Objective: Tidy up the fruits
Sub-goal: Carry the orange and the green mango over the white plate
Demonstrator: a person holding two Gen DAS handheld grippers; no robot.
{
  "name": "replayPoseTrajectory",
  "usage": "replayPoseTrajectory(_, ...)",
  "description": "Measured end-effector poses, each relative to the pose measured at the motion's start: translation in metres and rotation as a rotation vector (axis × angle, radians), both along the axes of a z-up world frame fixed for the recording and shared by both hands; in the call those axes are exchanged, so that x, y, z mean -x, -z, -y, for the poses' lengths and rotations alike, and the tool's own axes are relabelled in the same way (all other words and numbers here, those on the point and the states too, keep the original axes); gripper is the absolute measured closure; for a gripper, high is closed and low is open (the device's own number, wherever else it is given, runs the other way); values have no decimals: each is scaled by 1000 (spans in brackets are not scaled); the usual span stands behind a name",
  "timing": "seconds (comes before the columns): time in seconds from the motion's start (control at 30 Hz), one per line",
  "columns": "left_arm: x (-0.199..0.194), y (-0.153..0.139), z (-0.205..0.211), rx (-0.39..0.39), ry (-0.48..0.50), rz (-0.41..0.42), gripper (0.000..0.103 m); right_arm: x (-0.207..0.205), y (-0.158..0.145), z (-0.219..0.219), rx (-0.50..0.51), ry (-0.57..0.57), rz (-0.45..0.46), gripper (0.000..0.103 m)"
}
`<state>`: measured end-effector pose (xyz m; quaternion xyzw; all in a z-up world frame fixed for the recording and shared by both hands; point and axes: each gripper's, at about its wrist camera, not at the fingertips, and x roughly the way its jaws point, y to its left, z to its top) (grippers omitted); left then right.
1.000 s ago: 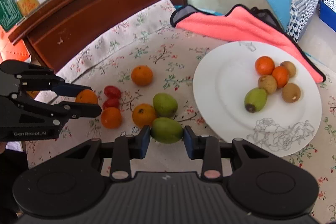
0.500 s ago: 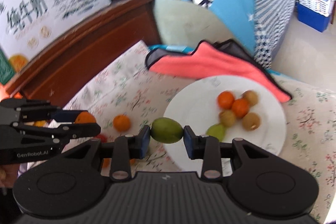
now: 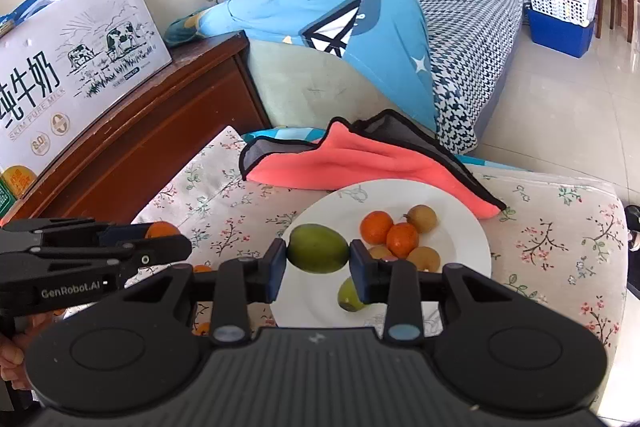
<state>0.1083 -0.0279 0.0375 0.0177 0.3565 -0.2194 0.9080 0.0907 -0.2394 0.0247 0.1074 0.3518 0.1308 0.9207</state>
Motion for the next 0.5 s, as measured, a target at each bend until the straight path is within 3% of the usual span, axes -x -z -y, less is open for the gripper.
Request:
replayPoseTrajectory(0.23, -10, 0, 12, 12, -17, -2, 74, -2, 0, 6, -33, 24, -2, 68)
replayPoseTrajectory(0.5, -25, 21, 32, -8, -28, -46, 74, -17, 11, 14, -105, 73, -47, 68)
